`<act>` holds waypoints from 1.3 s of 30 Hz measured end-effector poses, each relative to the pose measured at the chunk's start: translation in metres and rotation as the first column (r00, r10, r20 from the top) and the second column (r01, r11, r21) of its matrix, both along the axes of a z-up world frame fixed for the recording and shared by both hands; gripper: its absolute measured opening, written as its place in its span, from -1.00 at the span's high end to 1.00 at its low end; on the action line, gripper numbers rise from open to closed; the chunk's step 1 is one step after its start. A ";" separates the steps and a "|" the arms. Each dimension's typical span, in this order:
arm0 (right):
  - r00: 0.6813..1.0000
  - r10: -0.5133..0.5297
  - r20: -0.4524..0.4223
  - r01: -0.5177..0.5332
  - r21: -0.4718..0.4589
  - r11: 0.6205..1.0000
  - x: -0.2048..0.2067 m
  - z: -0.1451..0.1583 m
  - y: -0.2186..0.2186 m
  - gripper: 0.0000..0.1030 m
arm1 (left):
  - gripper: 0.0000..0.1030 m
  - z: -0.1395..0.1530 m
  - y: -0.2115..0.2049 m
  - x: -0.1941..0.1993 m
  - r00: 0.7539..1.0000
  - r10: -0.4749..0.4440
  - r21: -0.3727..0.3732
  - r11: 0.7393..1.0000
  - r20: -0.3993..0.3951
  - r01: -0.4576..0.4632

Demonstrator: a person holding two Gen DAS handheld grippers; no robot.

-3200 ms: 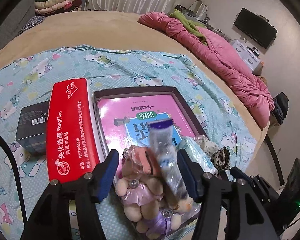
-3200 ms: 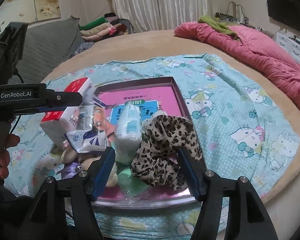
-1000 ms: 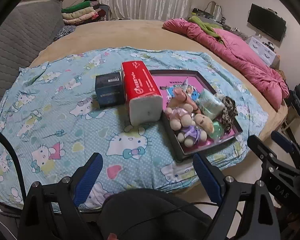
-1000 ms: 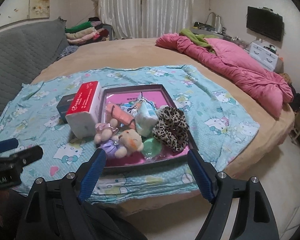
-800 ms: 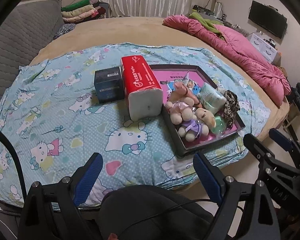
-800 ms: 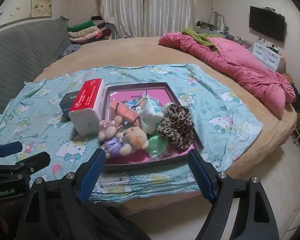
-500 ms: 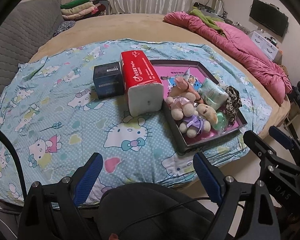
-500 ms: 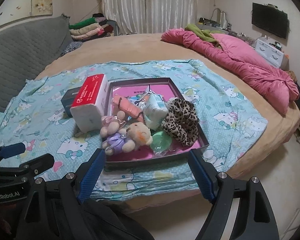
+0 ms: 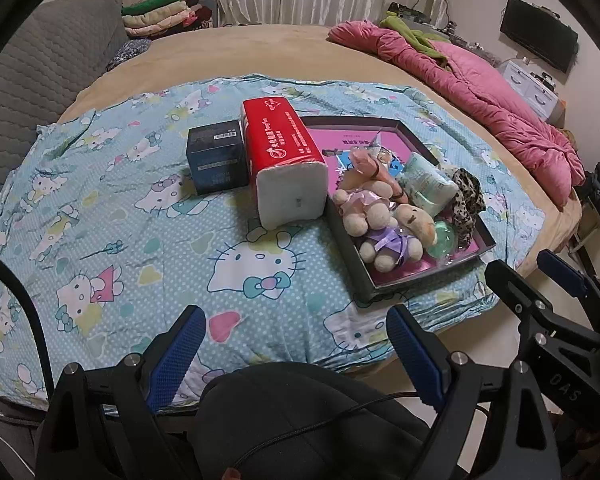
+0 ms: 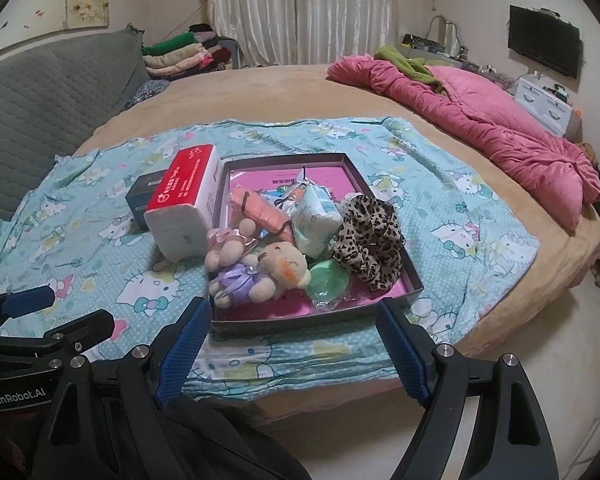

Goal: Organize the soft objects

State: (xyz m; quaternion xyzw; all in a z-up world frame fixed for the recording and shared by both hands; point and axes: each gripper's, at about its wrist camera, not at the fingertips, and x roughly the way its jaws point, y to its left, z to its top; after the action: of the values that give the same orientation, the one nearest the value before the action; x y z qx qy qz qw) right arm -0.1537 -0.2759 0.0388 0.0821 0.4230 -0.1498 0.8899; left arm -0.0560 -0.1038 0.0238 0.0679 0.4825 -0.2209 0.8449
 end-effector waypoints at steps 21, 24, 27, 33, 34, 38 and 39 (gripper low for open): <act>1.000 0.001 -0.003 -0.001 0.001 1.000 0.001 0.000 -0.001 -0.65 | -0.78 -0.001 0.004 0.000 1.000 0.010 0.000 1.000 -0.002 -0.010; 1.000 0.000 -0.002 0.000 0.002 1.000 0.001 0.000 -0.001 -0.65 | -0.78 -0.002 0.005 0.000 1.000 0.012 0.001 1.000 -0.006 -0.012; 1.000 0.000 -0.002 0.000 0.002 1.000 0.001 0.000 -0.001 -0.65 | -0.78 -0.002 0.006 0.000 1.000 0.016 0.002 1.000 -0.006 -0.016; 1.000 0.000 -0.003 0.000 0.002 1.000 0.001 0.000 -0.002 -0.65 | -0.78 -0.002 0.005 0.000 1.000 0.018 0.002 1.000 -0.008 -0.018; 1.000 -0.001 -0.003 0.001 0.002 1.000 0.001 0.000 -0.002 -0.65 | -0.78 -0.002 0.005 0.001 1.000 0.018 0.004 1.000 -0.007 -0.018; 1.000 -0.002 -0.003 0.002 0.002 1.000 0.001 0.000 -0.002 -0.65 | -0.78 -0.002 0.005 0.001 1.000 0.018 0.004 1.000 -0.007 -0.018; 1.000 -0.003 -0.003 0.003 0.003 1.000 0.001 0.000 -0.002 -0.65 | -0.78 -0.002 0.005 0.001 1.000 0.018 0.002 1.000 -0.007 -0.018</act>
State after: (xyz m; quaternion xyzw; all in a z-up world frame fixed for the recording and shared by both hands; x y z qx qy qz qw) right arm -0.1531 -0.2777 0.0390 0.0839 0.4242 -0.1504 0.8890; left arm -0.0553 -0.0985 0.0219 0.0635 0.4864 -0.2128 0.8450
